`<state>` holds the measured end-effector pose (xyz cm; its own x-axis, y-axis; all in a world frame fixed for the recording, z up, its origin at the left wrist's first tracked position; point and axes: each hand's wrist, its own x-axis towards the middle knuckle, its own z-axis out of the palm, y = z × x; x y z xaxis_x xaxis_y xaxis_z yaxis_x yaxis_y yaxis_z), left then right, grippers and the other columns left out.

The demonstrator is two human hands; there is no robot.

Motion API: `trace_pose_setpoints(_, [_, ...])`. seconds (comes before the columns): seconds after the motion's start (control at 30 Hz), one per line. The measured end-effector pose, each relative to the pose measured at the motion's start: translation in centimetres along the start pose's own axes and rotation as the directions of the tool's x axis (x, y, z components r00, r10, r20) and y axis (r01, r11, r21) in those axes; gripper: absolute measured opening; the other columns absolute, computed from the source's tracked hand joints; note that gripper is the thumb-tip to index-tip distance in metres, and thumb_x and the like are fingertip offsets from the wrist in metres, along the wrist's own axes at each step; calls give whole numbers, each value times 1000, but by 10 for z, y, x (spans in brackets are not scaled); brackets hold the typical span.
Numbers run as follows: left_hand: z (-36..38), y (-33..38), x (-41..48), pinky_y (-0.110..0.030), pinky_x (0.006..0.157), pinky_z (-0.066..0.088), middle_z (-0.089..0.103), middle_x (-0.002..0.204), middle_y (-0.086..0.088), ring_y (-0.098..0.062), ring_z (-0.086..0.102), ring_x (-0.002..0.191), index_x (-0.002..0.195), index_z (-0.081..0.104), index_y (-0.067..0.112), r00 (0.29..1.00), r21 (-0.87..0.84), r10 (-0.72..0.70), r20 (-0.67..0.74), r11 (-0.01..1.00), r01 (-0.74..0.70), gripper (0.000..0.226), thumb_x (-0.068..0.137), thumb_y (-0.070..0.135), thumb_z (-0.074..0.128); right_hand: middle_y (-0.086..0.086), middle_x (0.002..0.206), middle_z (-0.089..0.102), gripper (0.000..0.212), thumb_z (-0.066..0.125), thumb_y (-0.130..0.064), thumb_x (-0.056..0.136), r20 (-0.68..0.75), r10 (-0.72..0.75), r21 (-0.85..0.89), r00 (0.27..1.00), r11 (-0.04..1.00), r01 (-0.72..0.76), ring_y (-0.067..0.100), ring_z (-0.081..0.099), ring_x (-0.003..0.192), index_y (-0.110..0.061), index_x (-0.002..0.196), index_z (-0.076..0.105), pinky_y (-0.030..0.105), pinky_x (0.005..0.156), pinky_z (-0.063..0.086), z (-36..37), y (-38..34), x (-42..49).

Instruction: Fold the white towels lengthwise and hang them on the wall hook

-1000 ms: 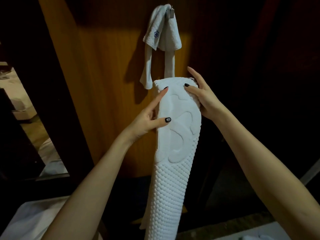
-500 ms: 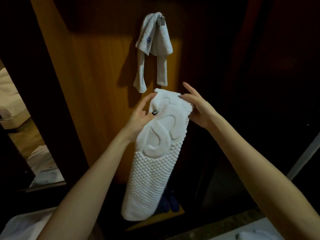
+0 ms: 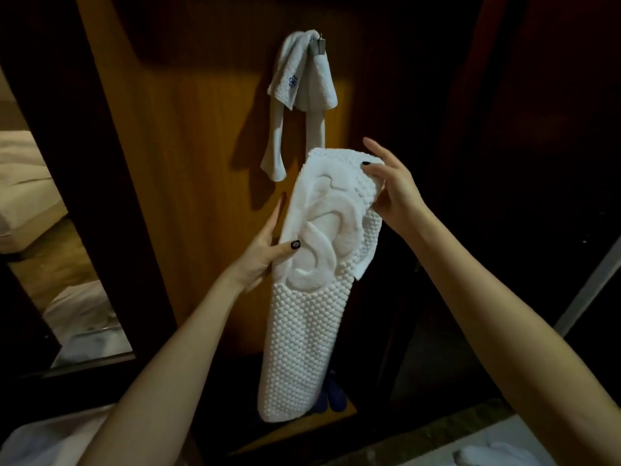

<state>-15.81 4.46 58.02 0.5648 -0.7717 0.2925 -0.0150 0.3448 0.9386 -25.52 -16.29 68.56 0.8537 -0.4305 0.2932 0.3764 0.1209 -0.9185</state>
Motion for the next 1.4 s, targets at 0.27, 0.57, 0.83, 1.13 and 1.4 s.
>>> trace_pose_setpoints(0.27, [8,-3,1,-32,80,57,71,110,-7,-22,67,103,114,60,10,990,15,-103,-93,994,105,93,39,55,91,16,125,59,45,48,-3,92,-10,-104,27,995,994,104,29,66,106,-22,133,52,40,83,58,1,-28,15])
trace_pose_setpoints(0.57, [-11,8,14,-24,77,55,72,110,1,-15,67,103,124,54,7,982,93,-175,72,981,168,68,66,25,83,13,116,61,38,46,-4,93,-83,-152,170,985,972,165,24,68,96,-16,128,53,36,79,58,-20,-30,42])
trace_pose_setpoints(0.83, [-16,40,41,-26,79,56,71,109,3,-15,67,102,111,59,20,999,223,-13,30,975,6,45,71,15,78,13,118,61,35,42,-3,94,-97,-221,226,970,945,238,25,67,99,-16,125,52,37,83,57,-19,-44,74])
trace_pose_setpoints(1.13, [-24,59,40,-14,62,43,52,82,3,2,51,69,83,47,18,983,493,175,62,851,-183,23,85,7,67,16,118,59,33,42,-3,96,-211,-188,419,959,869,262,28,65,98,-13,126,51,42,94,53,-29,-45,93])
trace_pose_setpoints(1.4, [-38,60,46,-20,77,51,68,101,16,-12,65,96,99,69,29,991,429,29,132,900,-83,27,90,6,60,11,120,58,32,41,-4,97,-262,-195,237,945,936,260,26,64,101,-16,126,51,39,87,56,-23,-43,99])
